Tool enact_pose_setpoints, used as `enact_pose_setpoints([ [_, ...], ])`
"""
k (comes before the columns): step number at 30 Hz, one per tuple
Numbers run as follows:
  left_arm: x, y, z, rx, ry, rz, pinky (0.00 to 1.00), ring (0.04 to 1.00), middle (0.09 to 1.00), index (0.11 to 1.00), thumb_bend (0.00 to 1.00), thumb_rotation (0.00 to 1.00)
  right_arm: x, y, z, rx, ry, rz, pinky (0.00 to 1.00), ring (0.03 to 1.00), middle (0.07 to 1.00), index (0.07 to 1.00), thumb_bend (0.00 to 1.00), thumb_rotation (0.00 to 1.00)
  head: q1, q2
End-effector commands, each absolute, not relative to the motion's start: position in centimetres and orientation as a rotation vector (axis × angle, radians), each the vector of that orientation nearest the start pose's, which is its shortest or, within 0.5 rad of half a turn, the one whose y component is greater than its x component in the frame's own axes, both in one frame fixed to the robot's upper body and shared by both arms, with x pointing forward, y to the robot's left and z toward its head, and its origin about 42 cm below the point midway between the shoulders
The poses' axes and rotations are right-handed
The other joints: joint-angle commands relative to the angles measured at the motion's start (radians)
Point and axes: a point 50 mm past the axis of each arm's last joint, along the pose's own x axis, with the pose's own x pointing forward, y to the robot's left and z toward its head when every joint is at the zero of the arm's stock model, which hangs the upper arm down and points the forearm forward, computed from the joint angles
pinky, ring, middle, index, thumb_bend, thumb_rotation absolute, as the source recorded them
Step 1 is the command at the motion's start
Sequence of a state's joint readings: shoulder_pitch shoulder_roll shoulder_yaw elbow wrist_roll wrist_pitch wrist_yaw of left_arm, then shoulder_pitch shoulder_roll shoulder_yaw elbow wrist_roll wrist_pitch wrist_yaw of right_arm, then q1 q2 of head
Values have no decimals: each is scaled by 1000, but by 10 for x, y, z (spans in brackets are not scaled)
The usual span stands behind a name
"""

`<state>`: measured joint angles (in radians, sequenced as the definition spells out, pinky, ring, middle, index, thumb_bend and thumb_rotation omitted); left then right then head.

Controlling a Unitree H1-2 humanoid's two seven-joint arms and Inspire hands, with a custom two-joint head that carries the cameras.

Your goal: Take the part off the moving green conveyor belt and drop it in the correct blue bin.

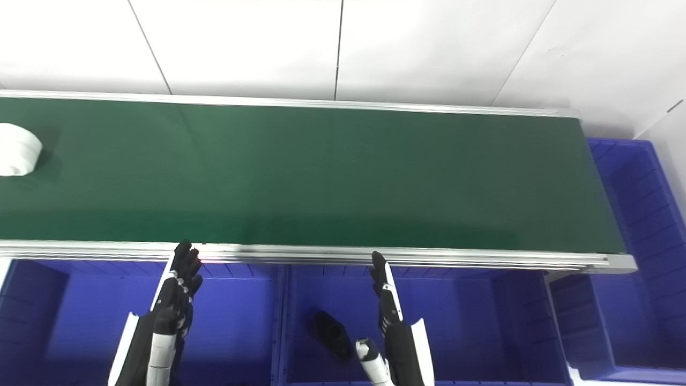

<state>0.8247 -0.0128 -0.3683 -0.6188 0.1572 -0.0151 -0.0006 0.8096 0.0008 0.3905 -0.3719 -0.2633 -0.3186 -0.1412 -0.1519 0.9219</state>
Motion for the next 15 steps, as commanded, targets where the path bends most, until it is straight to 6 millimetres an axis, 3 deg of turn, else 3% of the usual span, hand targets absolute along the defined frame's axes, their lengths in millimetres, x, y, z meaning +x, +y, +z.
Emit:
enact_pose_setpoints([
  [1,39,151,158,-31,104,-89,1000,1000,1000,1000,763,1000,31,-128,118,-3,19,25,998,988,1000,1000,823,1000,1,-1],
  [15,39,150,158,-43,108,-88,1000,1000,1000,1000,782,1000,30,-129,118,1,24,33,1000,995,1000,1000,811,1000,0,-3],
])
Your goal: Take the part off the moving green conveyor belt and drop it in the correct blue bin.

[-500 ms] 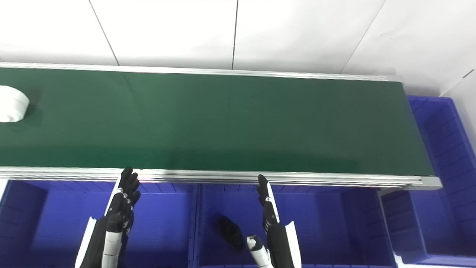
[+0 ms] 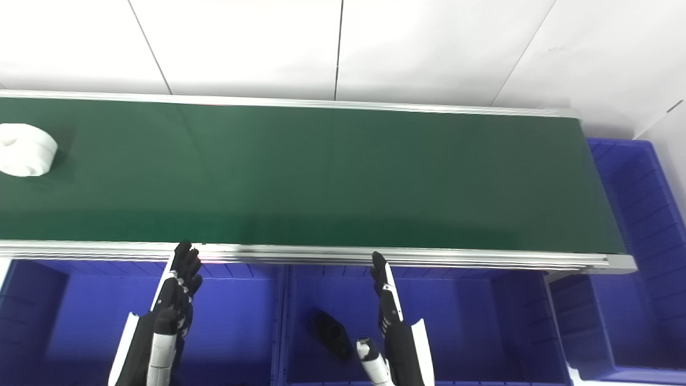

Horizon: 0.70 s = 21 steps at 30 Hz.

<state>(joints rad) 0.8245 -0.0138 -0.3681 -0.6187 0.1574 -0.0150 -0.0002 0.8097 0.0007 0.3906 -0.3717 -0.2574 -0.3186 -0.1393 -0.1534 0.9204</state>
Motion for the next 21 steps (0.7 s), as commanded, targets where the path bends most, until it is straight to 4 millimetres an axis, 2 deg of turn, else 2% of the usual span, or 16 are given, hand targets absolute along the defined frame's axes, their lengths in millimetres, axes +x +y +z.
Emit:
enact_pose_setpoints([
  [1,39,150,158,-35,109,-89,1000,1000,1000,1000,784,1000,30,-129,117,0,23,32,1000,995,1000,1000,811,1000,1,-1],
  [21,40,150,157,-19,102,-93,1000,1000,1000,1000,776,1000,30,-129,116,-7,18,36,1000,990,1000,1000,781,1000,1,-1],
])
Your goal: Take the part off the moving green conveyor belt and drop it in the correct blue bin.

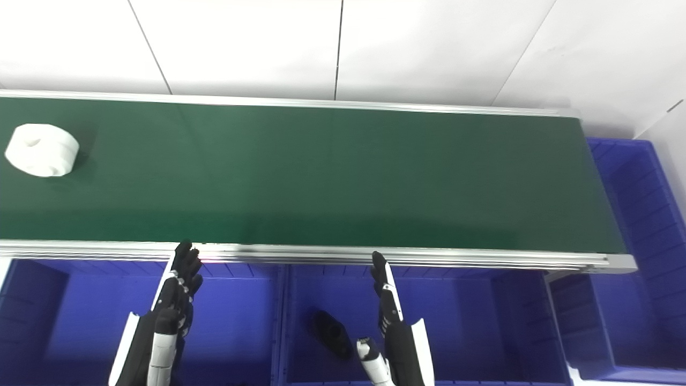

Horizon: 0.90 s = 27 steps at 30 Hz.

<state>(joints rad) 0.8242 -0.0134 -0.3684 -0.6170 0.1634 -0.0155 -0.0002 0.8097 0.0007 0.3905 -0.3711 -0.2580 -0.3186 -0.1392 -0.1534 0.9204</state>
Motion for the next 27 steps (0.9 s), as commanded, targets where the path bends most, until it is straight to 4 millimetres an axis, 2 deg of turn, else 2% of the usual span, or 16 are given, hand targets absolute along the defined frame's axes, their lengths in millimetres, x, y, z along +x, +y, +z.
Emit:
enact_pose_setpoints([
  [1,40,150,157,-15,103,-93,1000,1000,1000,1000,779,1000,30,-129,116,-7,19,37,1000,991,1000,1000,779,1000,1,-1],
  [13,41,150,157,2,99,-103,1000,1000,1000,1000,797,1000,30,-130,115,-17,23,44,1000,989,1000,1000,765,1000,5,-9],
  [14,40,150,156,3,101,-105,1000,1000,1000,1000,797,1000,29,-130,113,-18,26,45,1000,989,1000,1000,766,1000,13,-43],
  [15,39,149,154,3,103,-106,1000,1000,1000,1000,798,1000,28,-130,112,-19,28,46,1000,992,1000,1000,768,1000,16,-47],
  [16,38,148,151,3,106,-106,1000,1000,1000,1000,799,1000,27,-131,109,-21,32,47,1000,993,1000,1000,769,1000,39,-86],
  [17,37,148,149,3,105,-106,1000,1000,1000,1000,800,1000,26,-132,107,-23,34,48,1000,994,1000,1000,775,1000,39,-86],
  [18,35,147,146,9,107,-108,1000,1000,1000,1000,804,1000,25,-133,104,-21,39,49,1000,996,1000,1000,787,1000,66,-122],
  [20,33,145,140,1,121,-113,1000,1000,1000,1000,807,998,23,-136,98,-22,45,50,1000,996,1000,1000,792,1000,94,-156],
  [25,34,134,130,43,112,-121,996,1000,1000,1000,781,1000,21,-148,85,-37,51,50,1000,1000,1000,1000,783,1000,171,-225],
  [27,35,128,126,53,112,-115,986,1000,1000,1000,773,1000,22,-152,82,-39,46,47,1000,1000,1000,1000,768,1000,191,-234],
])
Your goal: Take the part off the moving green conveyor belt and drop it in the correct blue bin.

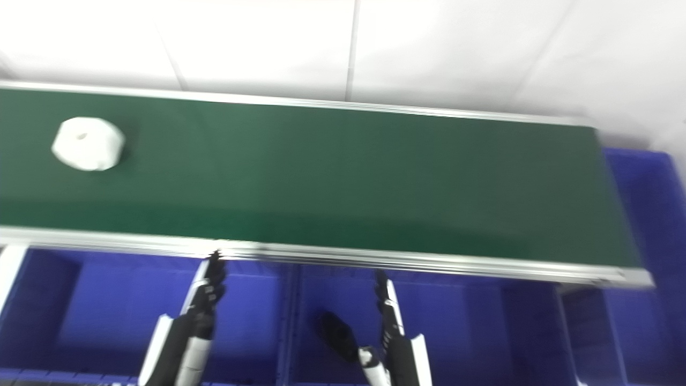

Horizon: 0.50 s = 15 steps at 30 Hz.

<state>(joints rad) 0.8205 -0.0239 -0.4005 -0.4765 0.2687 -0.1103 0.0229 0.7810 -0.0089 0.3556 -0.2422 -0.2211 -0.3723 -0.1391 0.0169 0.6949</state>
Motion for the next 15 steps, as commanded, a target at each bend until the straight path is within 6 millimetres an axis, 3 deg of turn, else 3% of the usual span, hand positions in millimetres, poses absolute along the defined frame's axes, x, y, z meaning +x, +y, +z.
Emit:
enact_pose_setpoints([
  [1,35,126,125,51,113,-111,988,1000,1000,1000,774,1000,22,-154,80,-40,43,46,1000,1000,1000,1000,759,1000,23,-9],
  [3,36,122,123,47,111,-109,996,1000,1000,1000,770,1000,22,-158,79,-35,42,45,1000,1000,1000,1000,749,1000,40,-13],
  [9,37,110,116,40,91,-129,926,995,1000,1000,578,1000,25,-174,74,-46,55,56,1000,1000,1000,1000,768,1000,105,-38],
  [15,37,104,109,13,88,-127,909,991,1000,1000,552,1000,27,-180,66,-51,59,60,1000,1000,1000,1000,781,1000,129,-85],
])
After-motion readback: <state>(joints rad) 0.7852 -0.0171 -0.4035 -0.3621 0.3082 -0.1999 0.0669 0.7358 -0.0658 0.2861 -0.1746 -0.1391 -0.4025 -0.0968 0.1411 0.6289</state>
